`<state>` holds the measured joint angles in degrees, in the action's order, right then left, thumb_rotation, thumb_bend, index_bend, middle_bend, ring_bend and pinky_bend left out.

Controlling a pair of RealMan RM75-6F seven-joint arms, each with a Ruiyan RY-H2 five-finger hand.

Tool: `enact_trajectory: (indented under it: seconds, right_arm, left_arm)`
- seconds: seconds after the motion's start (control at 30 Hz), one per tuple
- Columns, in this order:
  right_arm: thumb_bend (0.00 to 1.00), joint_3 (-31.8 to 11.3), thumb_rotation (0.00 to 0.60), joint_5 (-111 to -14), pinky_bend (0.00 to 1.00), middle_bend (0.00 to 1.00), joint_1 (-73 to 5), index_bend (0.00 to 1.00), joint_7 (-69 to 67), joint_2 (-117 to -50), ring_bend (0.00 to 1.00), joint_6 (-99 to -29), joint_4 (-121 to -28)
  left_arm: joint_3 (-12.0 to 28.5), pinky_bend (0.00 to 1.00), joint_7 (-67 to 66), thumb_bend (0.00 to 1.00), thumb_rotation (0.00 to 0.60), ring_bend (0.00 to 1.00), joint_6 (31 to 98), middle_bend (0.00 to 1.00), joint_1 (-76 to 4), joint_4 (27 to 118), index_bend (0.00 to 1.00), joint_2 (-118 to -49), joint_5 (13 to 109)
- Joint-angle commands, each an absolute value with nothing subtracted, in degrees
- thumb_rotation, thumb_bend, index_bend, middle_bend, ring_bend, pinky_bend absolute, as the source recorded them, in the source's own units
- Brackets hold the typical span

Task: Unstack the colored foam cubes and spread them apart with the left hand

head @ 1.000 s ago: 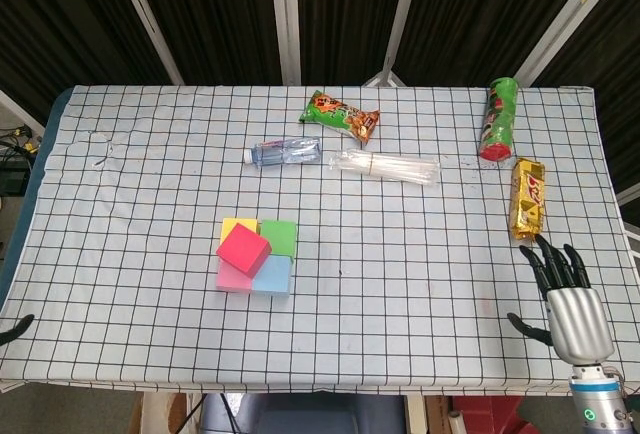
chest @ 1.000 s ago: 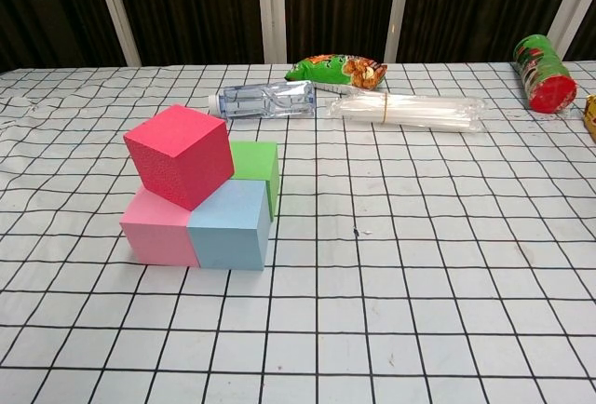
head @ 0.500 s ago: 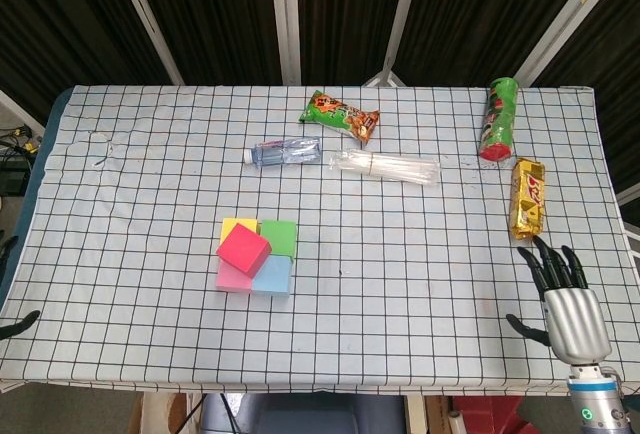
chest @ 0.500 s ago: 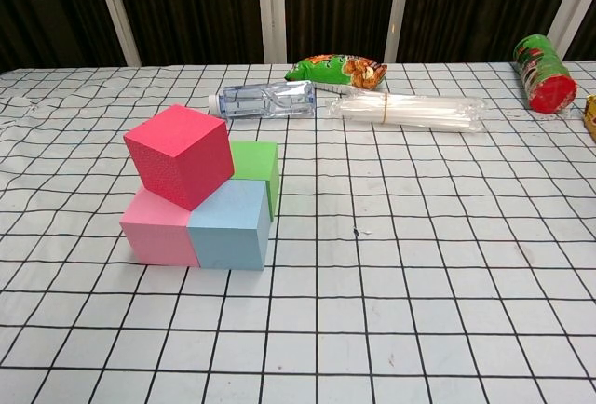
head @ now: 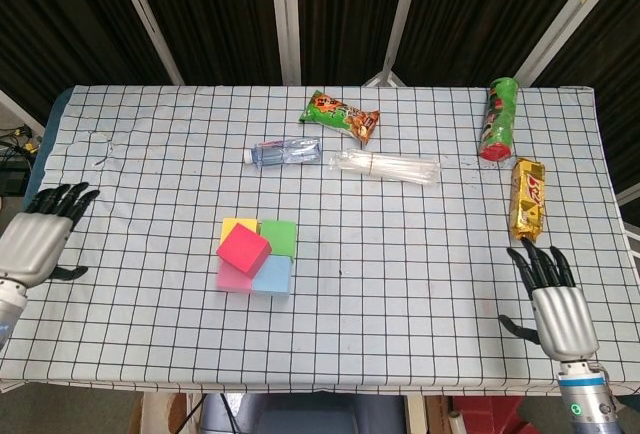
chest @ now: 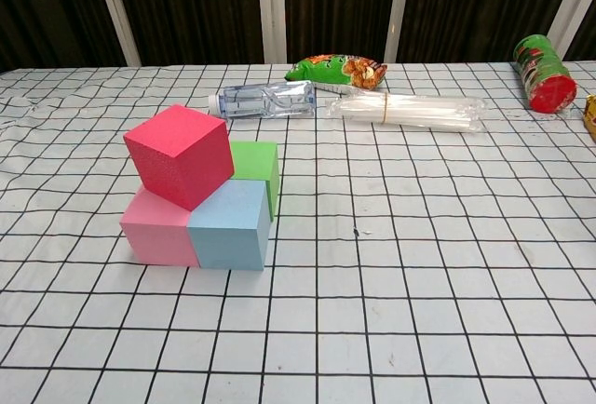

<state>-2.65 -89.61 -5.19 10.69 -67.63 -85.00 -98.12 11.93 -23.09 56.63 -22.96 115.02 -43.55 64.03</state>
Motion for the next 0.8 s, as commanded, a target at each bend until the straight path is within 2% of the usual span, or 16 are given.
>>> enact_trajectory:
  seconds: [0.03, 0.13, 0.3, 0.57, 0.8]
  right_arm:
    - [0.06, -2.6, 0.600, -89.5, 0.00, 0.03, -5.2, 0.12, 10.9, -67.7, 0.12, -85.0, -98.2]
    - [0.06, -2.8, 0.600, -89.2, 0.00, 0.03, -5.1, 0.12, 11.5, -67.9, 0.12, -85.1, -98.2]
    - [0.06, -2.9, 0.600, -88.5, 0.00, 0.03, -5.3, 0.12, 12.3, -68.2, 0.12, -84.5, -98.2]
    - [0.06, -2.9, 0.600, -88.5, 0.00, 0.03, -5.4, 0.12, 12.5, -68.3, 0.12, -84.6, -98.3]
    - [0.06, -3.1, 0.600, -88.4, 0.00, 0.03, -5.2, 0.12, 11.7, -68.1, 0.12, -85.0, -98.2]
  left_arm:
    - [14.1, 0.06, -26.6, 0.01, 0.600, 0.00, 50.3, 0.00, -29.6, 115.9, 0.02, -43.5, 57.6]
    - [13.9, 0.06, -29.5, 0.01, 0.600, 0.00, 47.2, 0.00, -34.0, 115.0, 0.02, -45.5, 52.5]
    - [12.5, 0.05, -35.6, 0.01, 0.600, 0.00, 45.9, 0.00, -40.2, 114.9, 0.01, -48.4, 44.7]
    - [10.1, 0.04, -42.3, 0.00, 0.600, 0.00, 48.3, 0.00, -47.9, 115.9, 0.00, -53.6, 36.8]
    - [8.7, 0.03, -44.3, 0.00, 0.600, 0.00, 51.0, 0.00, -51.3, 117.0, 0.00, -56.9, 34.8]
